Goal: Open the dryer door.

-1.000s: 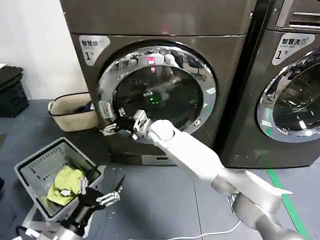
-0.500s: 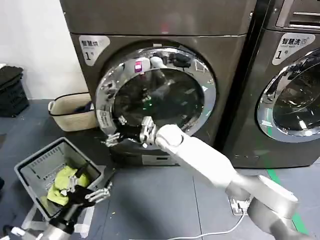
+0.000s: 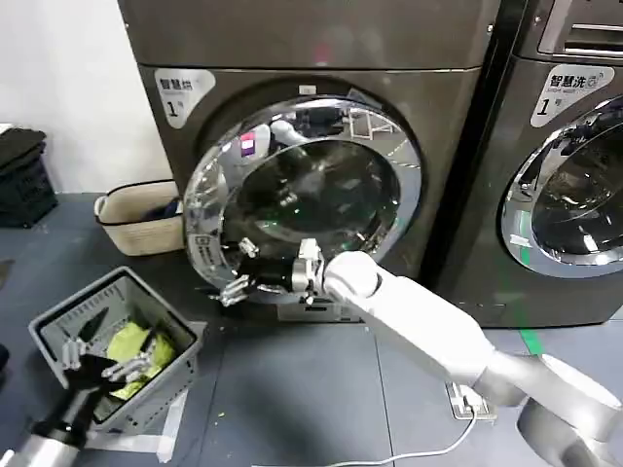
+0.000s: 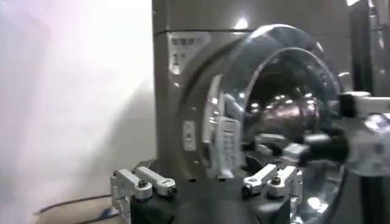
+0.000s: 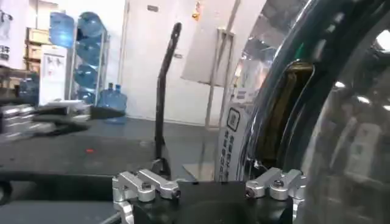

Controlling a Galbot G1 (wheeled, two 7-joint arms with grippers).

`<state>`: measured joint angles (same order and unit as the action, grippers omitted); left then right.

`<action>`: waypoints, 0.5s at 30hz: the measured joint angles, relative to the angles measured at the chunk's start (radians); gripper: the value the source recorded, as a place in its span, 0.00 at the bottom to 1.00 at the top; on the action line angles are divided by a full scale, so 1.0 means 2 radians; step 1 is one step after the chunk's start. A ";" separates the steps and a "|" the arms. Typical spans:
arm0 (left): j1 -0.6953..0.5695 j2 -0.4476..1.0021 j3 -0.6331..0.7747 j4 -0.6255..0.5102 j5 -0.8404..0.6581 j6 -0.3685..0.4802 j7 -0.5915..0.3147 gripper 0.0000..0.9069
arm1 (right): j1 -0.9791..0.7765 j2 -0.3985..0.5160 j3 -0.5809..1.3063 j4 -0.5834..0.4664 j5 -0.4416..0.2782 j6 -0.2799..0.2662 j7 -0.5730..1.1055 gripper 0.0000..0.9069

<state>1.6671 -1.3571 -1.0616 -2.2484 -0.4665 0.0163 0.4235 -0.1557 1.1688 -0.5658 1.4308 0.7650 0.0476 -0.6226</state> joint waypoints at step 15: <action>-0.064 0.070 0.036 0.055 -0.019 0.018 -0.009 1.00 | -0.042 -0.056 0.015 0.077 -0.003 0.005 -0.039 1.00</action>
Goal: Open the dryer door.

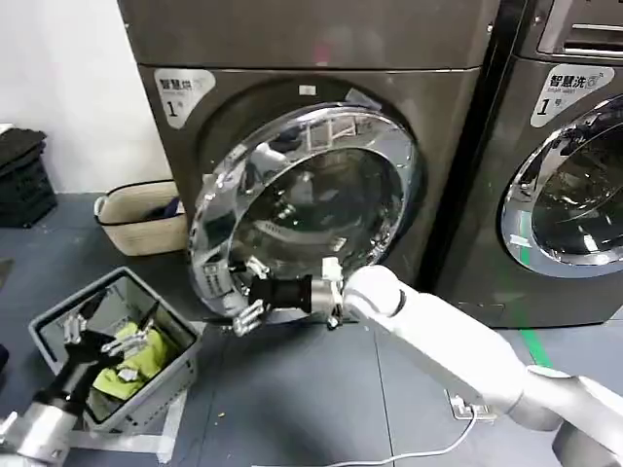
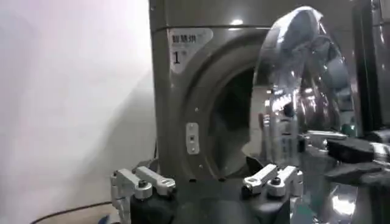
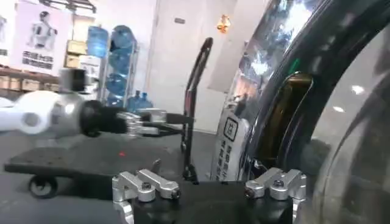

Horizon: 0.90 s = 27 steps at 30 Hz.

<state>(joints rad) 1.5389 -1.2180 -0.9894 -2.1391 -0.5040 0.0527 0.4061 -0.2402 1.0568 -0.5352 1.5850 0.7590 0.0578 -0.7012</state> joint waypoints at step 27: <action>-0.190 0.096 0.154 0.132 0.014 0.022 -0.011 1.00 | -0.113 -0.126 0.105 0.100 -0.001 0.028 -0.131 1.00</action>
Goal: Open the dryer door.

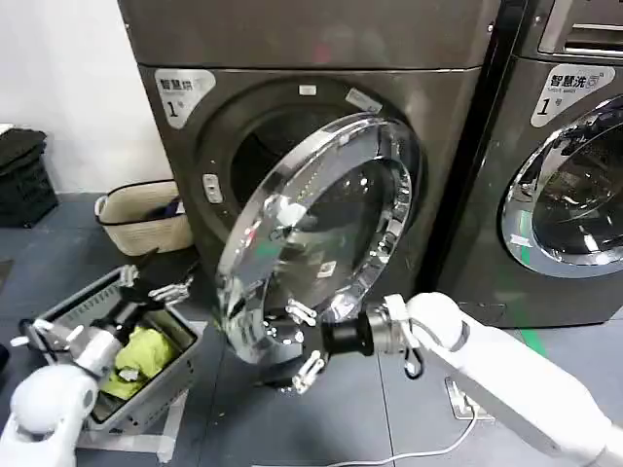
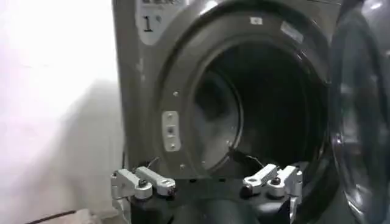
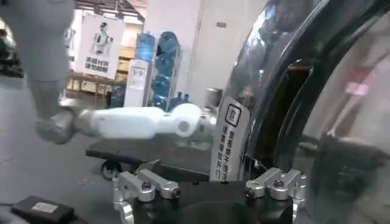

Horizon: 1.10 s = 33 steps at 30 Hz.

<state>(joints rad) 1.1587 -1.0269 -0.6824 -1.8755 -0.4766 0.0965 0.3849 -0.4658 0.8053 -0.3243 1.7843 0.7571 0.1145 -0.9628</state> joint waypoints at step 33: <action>-0.093 0.026 0.189 -0.006 -0.023 -0.028 0.047 1.00 | -0.676 0.057 0.699 0.159 -0.016 0.123 0.145 1.00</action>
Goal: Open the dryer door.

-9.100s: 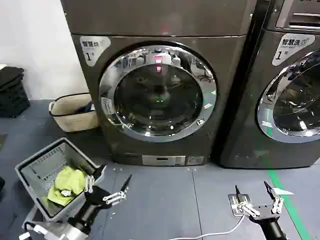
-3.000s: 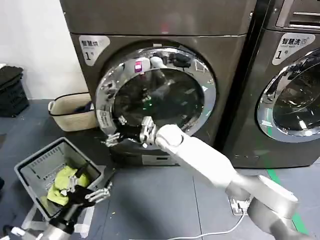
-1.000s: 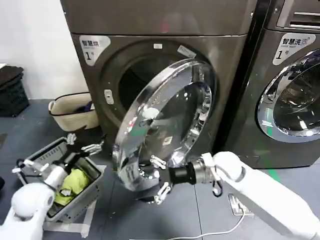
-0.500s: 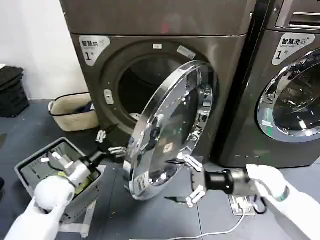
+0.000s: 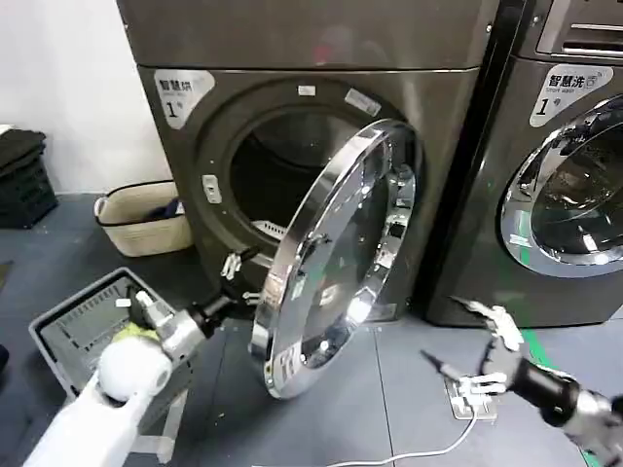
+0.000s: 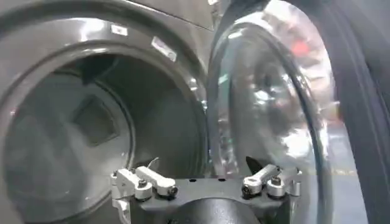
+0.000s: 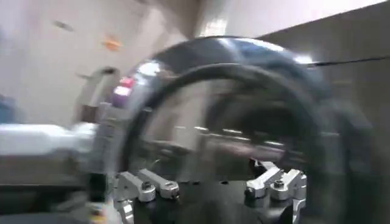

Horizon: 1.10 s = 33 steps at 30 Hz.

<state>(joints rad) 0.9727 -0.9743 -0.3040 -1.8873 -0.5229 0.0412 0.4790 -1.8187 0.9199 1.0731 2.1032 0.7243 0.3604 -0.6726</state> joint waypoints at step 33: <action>-0.157 -0.064 0.203 0.082 0.004 -0.009 -0.032 1.00 | -0.138 0.331 0.180 0.034 -0.161 0.004 0.258 1.00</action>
<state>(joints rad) 0.6577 -1.1026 0.1011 -1.7235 -0.5150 0.0234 0.4141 -2.0953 1.5827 1.4335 2.1709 0.4028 0.3683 -0.1572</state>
